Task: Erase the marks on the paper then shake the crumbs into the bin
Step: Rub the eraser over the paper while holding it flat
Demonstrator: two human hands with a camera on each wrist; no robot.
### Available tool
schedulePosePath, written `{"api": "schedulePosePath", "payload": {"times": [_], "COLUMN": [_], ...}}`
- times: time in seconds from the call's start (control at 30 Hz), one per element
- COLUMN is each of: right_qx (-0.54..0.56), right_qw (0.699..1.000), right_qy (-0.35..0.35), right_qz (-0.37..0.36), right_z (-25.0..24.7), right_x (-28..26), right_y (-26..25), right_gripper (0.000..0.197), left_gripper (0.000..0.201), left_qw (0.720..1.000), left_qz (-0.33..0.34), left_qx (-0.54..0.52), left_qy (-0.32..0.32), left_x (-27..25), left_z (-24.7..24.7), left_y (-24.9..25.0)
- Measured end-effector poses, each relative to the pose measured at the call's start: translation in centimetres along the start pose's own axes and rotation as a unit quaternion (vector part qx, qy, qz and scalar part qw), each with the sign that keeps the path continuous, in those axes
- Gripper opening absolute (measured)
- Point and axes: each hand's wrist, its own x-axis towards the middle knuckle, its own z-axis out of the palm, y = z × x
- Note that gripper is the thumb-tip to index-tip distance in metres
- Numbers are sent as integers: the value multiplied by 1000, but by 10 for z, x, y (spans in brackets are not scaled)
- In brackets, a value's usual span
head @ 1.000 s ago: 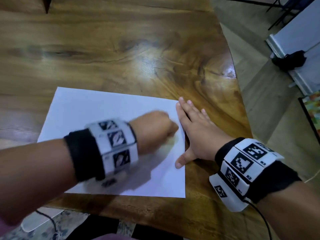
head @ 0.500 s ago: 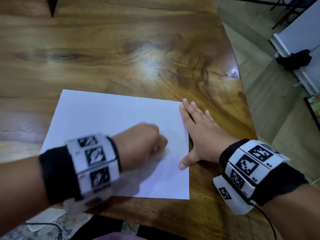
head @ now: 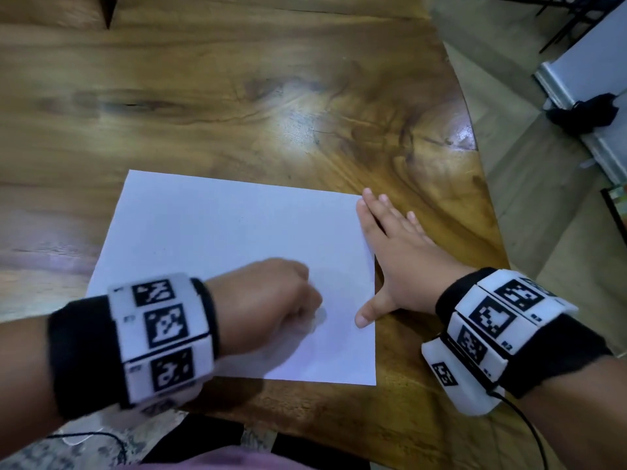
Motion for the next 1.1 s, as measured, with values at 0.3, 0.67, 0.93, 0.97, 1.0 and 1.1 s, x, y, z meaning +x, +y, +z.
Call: {"api": "schedulePosePath", "payload": {"times": [0.3,0.67,0.93,0.97,1.0,1.1], "right_qx": [4,8,3,4,4,0], "right_qw": [1000,1000,1000,1000,1000,1000], "right_qy": [0,2,-5,-5,-4,-3], "right_qz": [-1,-3,0,0,0,0], "right_z": [0,2,0,1,1,1], "right_x": [0,0,-1,-1,-1,0], "right_y": [-1,1,1,1,1,1], "right_gripper": [153,154,157,157,157,156], "left_gripper": [11,14,13,12,11,14], "left_qw": [995,997,997,997,997,995], "left_qz": [-5,15,72,73,68,21], "left_qx": [59,23,19,15,22,66], "left_qy": [86,78,25,6,0,67], "left_x": [50,46,37,34,37,61], "left_z": [-28,-24,-4,-4,-6,-18], "left_y": [10,8,21,21,20,15]}}
